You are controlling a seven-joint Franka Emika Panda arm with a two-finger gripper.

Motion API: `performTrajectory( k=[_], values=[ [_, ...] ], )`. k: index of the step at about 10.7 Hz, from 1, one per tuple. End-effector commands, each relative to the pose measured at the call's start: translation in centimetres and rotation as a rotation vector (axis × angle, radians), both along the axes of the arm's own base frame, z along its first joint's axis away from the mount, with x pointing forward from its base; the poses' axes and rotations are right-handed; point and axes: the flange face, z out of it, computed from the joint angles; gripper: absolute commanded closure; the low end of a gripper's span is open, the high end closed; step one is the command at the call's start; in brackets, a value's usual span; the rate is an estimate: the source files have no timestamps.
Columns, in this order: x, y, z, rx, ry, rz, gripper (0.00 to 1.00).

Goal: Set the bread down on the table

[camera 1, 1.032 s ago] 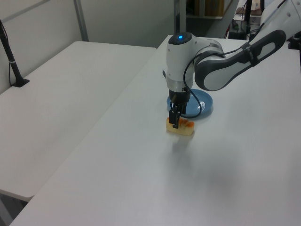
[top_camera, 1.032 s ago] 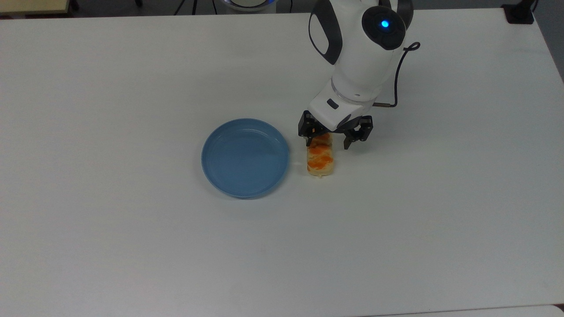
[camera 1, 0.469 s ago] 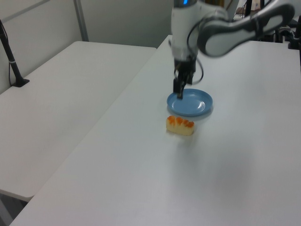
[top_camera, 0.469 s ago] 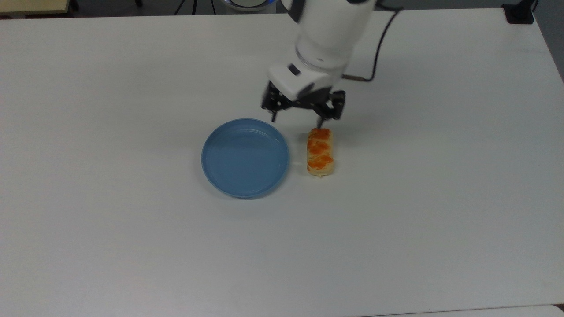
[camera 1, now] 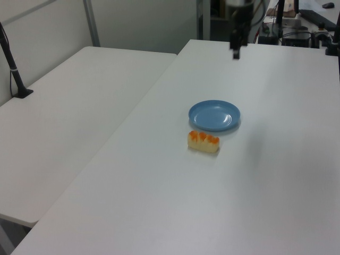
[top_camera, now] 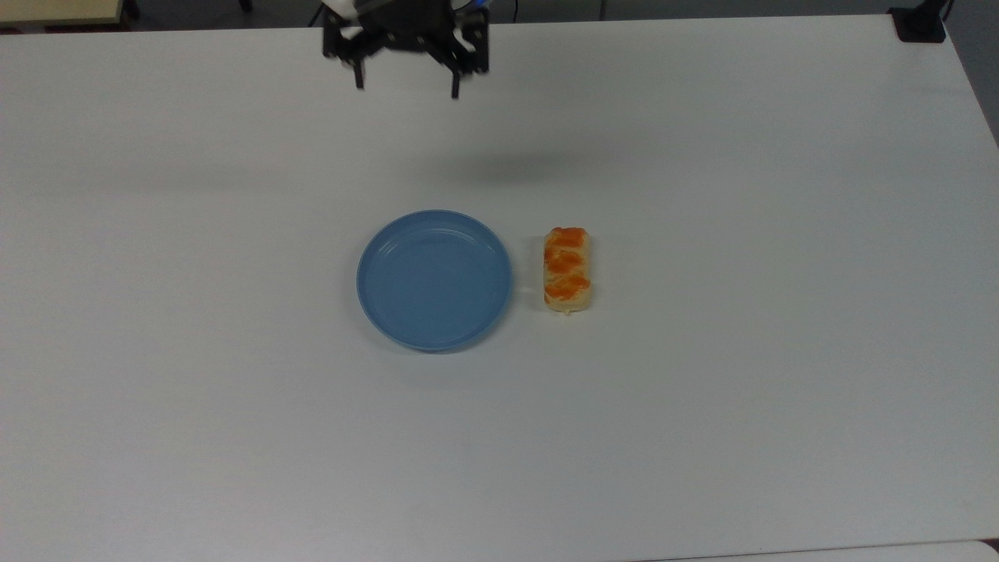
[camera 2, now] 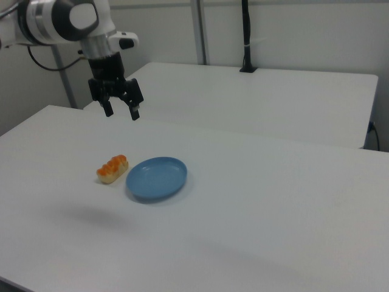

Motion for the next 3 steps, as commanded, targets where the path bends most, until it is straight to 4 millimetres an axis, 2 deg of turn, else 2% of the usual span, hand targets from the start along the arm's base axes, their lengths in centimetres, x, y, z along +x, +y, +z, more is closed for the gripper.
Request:
performTrajectory(
  k=[1,3],
  values=[
    [-2.14,-2.04,1.83,0.024,-0.001,-0.007,0.00],
    [-2.26,-2.14,2.06,0.024,0.001,-0.011,0.00]
  ],
)
